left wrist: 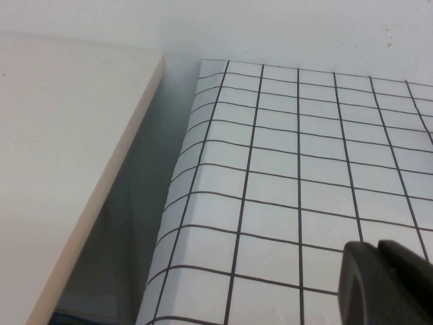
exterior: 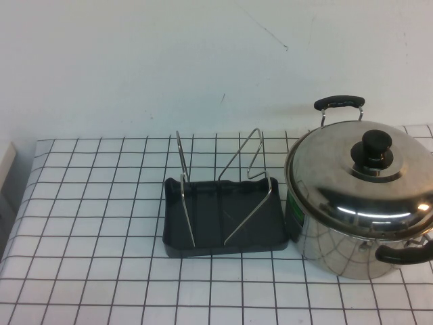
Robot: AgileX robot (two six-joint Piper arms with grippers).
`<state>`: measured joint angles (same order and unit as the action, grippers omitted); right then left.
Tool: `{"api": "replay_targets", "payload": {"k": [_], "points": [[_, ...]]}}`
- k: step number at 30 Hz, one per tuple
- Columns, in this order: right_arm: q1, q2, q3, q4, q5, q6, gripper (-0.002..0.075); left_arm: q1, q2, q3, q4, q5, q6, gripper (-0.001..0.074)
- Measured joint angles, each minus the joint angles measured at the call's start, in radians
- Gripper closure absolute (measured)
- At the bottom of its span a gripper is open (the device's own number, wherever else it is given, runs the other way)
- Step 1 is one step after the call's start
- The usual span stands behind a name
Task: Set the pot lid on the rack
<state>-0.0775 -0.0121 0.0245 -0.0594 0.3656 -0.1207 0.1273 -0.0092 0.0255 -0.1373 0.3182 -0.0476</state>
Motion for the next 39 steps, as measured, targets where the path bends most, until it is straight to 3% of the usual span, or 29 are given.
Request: {"api": "replay_targets", "payload": {"k": [24,33,39], "points": [[0.000,0.000,0.000,0.000,0.000,0.000,0.0728,0.000,0.000,0.000,0.000,0.000,0.000,0.0738],[0.006,0.000,-0.003,0.105,-0.056,0.002,0.0728,0.000,0.000,0.000,0.000,0.000,0.000,0.0738],[0.011,0.000,-0.269,0.170,0.038,0.073,0.0728,0.000,0.000,0.000,0.000,0.000,0.000,0.0738]]}}
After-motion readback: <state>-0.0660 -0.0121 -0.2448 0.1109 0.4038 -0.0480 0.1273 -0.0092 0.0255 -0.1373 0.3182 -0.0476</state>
